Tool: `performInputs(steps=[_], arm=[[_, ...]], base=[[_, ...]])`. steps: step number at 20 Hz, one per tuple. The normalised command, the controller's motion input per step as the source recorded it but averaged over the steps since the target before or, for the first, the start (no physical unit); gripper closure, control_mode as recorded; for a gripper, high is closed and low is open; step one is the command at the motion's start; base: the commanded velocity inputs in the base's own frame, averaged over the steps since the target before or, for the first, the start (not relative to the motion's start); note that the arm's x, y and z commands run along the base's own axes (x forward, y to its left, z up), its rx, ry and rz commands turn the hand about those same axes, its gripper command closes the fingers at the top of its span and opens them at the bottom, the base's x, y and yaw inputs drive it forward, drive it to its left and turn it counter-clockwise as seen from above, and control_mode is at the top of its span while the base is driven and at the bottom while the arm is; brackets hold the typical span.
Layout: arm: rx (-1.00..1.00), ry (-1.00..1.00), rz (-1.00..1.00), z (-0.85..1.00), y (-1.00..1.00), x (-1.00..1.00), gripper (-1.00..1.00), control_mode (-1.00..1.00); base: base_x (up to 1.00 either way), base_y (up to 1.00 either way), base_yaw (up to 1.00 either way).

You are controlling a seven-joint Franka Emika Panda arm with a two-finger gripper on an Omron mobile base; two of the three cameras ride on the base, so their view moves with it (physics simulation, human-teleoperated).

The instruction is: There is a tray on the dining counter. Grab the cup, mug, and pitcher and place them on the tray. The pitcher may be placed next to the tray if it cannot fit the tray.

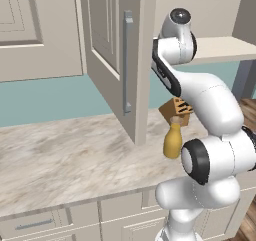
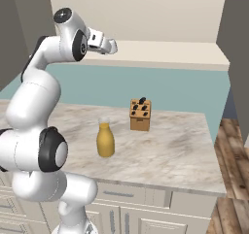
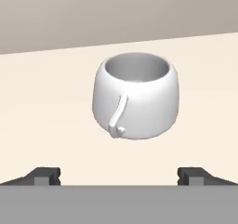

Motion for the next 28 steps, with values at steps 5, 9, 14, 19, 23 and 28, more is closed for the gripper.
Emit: performInputs(steps=[5,9,14,19,23,28], arm=[[0.00,0.00,-0.02,0.00,0.04,0.20,-1.00,-1.00],[0.00,0.00,-0.01,0.00,0.00,0.25,-1.00,-1.00],[0.00,0.00,0.00,0.00,0.00,0.24,-1.00,-1.00],[0.00,0.00,0.00,0.00,0.00,0.17,-1.00,-1.00],[0.00,0.00,0.00,0.00,0.00,0.12,-1.00,-1.00],[0.00,0.00,0.00,0.00,0.00,0.05,-1.00,-1.00]], base=[[0.00,0.00,0.00],[0.00,0.00,0.00],[0.00,0.00,0.00],[0.00,0.00,0.00],[0.00,0.00,0.00],[0.00,0.00,0.00]])
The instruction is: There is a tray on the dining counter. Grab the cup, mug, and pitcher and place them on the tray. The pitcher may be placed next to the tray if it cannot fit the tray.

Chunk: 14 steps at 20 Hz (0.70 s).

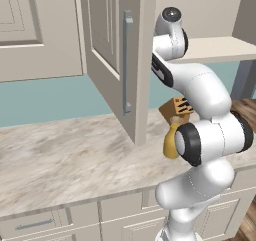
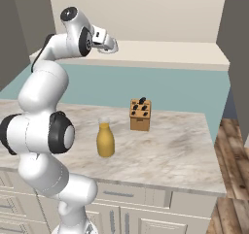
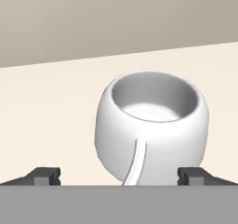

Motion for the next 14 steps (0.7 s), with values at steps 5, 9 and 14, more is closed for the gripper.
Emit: performInputs(steps=[5,9,14], arm=[[0.00,0.00,0.00,0.00,0.00,0.00,-1.00,-1.00],[0.00,0.00,0.00,0.00,0.00,0.00,-1.00,-1.00],[0.00,0.00,0.00,0.00,-0.06,0.00,-1.00,-1.00]], base=[[0.00,0.00,0.00],[0.00,0.00,0.00],[0.00,0.00,0.00]])
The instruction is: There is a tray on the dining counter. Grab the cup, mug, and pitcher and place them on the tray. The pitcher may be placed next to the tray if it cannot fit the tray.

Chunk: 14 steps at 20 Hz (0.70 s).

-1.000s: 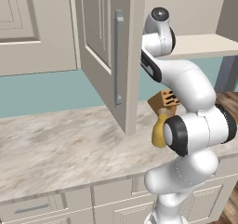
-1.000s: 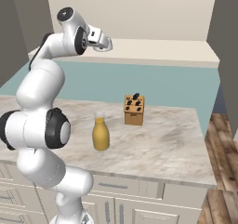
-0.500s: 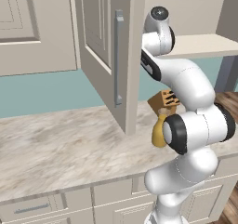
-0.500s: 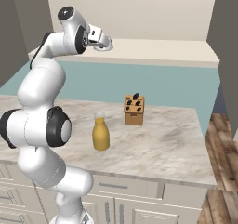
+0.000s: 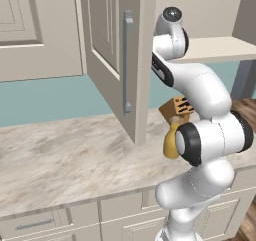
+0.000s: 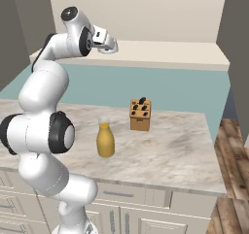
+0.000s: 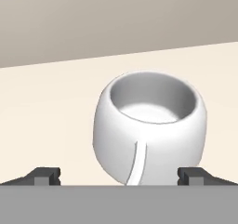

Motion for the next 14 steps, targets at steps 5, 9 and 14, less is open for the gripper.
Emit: performInputs(steps=[5,9,14], arm=[[0.00,0.00,0.00,0.00,-0.13,0.03,-1.00,-1.00],[0.00,0.00,0.00,0.00,-0.06,0.07,-1.00,-1.00],[0.00,0.00,0.00,0.00,0.00,0.07,-1.00,-1.00]], base=[[0.00,0.00,0.00],[0.00,0.00,0.00],[0.00,0.00,0.00]])
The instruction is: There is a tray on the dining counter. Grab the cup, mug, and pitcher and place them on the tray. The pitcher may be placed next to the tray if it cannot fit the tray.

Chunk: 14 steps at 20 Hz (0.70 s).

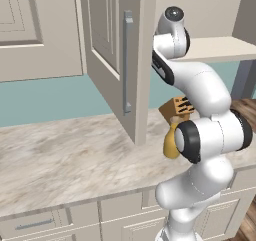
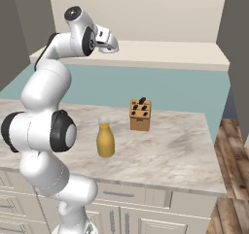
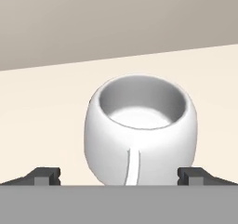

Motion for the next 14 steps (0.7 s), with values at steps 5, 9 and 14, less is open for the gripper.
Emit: performInputs(steps=[5,9,14], arm=[[0.00,0.00,0.00,0.00,0.00,0.01,1.00,-1.00],[0.00,0.00,0.00,0.00,0.00,0.00,1.00,-1.00],[0.00,0.00,0.00,0.00,0.00,0.00,1.00,-1.00]], base=[[0.00,0.00,0.00],[0.00,0.00,0.00],[0.00,0.00,0.00]])
